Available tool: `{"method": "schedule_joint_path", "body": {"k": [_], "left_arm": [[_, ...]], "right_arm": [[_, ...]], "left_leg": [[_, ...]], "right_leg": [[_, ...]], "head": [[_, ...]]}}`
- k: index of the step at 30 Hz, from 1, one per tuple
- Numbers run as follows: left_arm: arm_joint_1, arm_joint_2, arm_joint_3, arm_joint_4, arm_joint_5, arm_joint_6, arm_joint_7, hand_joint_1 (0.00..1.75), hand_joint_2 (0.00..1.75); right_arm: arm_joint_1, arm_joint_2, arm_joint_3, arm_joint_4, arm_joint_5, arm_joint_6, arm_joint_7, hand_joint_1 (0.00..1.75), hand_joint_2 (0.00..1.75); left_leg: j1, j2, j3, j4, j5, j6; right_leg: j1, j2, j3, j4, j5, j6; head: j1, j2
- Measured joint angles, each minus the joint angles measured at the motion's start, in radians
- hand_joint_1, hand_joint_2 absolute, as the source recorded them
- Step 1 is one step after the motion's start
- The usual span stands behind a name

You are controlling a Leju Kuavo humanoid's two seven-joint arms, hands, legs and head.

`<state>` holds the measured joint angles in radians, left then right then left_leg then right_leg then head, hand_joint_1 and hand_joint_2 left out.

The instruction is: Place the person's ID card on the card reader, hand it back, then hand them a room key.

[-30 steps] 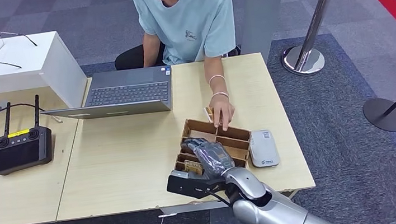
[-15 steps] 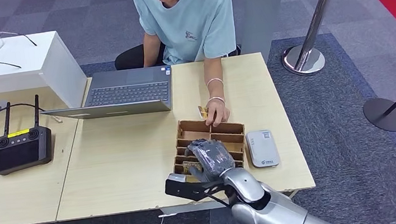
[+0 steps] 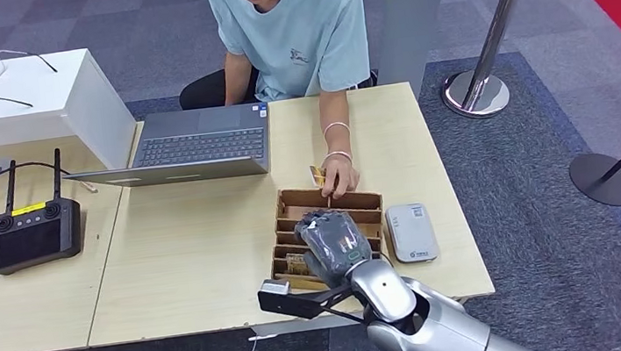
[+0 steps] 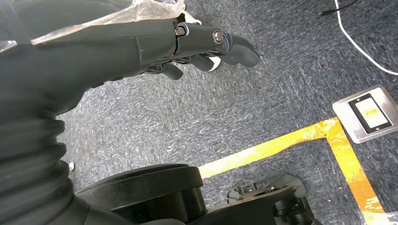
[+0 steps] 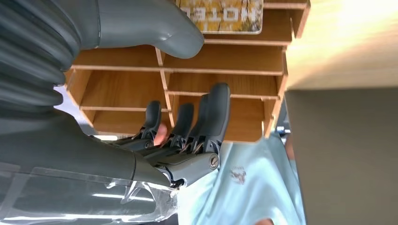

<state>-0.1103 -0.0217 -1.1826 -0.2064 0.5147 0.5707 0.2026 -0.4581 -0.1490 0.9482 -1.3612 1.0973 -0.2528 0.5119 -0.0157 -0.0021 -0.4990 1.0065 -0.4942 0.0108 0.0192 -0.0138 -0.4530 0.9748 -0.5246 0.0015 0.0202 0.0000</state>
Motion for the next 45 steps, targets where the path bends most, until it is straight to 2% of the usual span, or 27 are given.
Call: {"method": "schedule_joint_path", "body": {"k": [4, 18, 23, 25, 30, 36, 40, 45], "left_arm": [[0.000, 0.000, 0.000, 0.000, 0.001, 0.001, 0.000, 0.00, 1.75], [0.000, -0.002, 0.000, 0.000, -0.002, 0.001, -0.003, 0.00, 1.75], [0.000, -0.004, -0.001, 0.000, -0.004, 0.001, -0.003, 0.00, 1.75], [0.000, -0.004, -0.001, 0.000, -0.005, 0.001, -0.003, 0.00, 1.75], [0.000, -0.008, -0.001, 0.000, -0.007, 0.001, -0.003, 0.00, 1.75], [0.000, -0.009, -0.002, 0.000, -0.008, 0.001, -0.003, 0.00, 1.75], [0.000, -0.009, -0.002, 0.000, -0.007, 0.001, -0.003, 0.00, 1.75], [0.000, -0.009, -0.002, 0.000, -0.006, 0.001, -0.003, 0.00, 1.75]], "right_arm": [[0.000, -0.004, 0.000, -0.032, 0.014, 0.024, -0.001, 0.70, 1.75], [0.010, -0.006, 0.027, -0.043, -0.005, 0.097, -0.033, 0.77, 1.75], [0.014, -0.006, 0.038, -0.037, -0.013, 0.096, -0.036, 0.97, 1.75], [0.015, -0.006, 0.040, -0.033, -0.017, 0.094, -0.036, 0.98, 1.75], [0.017, -0.005, 0.041, -0.012, -0.037, 0.067, -0.041, 0.86, 1.75], [0.016, -0.004, 0.035, 0.021, -0.050, 0.014, -0.037, 0.82, 1.75], [0.013, -0.005, 0.022, 0.028, -0.053, 0.009, -0.027, 0.72, 1.75], [0.005, -0.006, 0.009, 0.028, -0.058, 0.006, -0.018, 0.76, 1.75]], "left_leg": [[0.000, 0.000, 0.000, 0.000, 0.000, 0.000], [0.000, 0.000, -0.001, 0.000, 0.000, 0.000], [0.000, 0.000, -0.001, 0.000, 0.000, 0.000], [0.000, 0.000, -0.001, 0.000, 0.000, 0.000], [0.000, 0.000, -0.001, 0.000, 0.000, 0.000], [0.000, 0.000, -0.001, 0.000, 0.000, 0.000], [0.000, 0.000, -0.001, 0.000, 0.000, 0.000], [0.000, 0.000, -0.002, 0.000, 0.000, 0.000]], "right_leg": [[0.000, 0.000, 0.000, 0.000, 0.000, 0.000], [0.000, 0.000, -0.001, 0.000, 0.000, 0.000], [0.000, 0.000, -0.001, 0.000, 0.000, 0.000], [0.000, 0.000, -0.001, 0.000, 0.000, 0.000], [0.000, 0.000, -0.001, 0.000, 0.000, 0.000], [0.000, 0.000, -0.001, 0.000, 0.000, 0.000], [0.000, 0.000, -0.001, 0.000, 0.000, 0.000], [0.000, 0.000, -0.002, 0.000, 0.000, 0.000]], "head": [[0.000, 0.000], [0.000, 0.000], [0.000, 0.000], [0.000, 0.000], [0.000, 0.000], [0.000, 0.000], [0.000, 0.000], [0.000, 0.000]]}}
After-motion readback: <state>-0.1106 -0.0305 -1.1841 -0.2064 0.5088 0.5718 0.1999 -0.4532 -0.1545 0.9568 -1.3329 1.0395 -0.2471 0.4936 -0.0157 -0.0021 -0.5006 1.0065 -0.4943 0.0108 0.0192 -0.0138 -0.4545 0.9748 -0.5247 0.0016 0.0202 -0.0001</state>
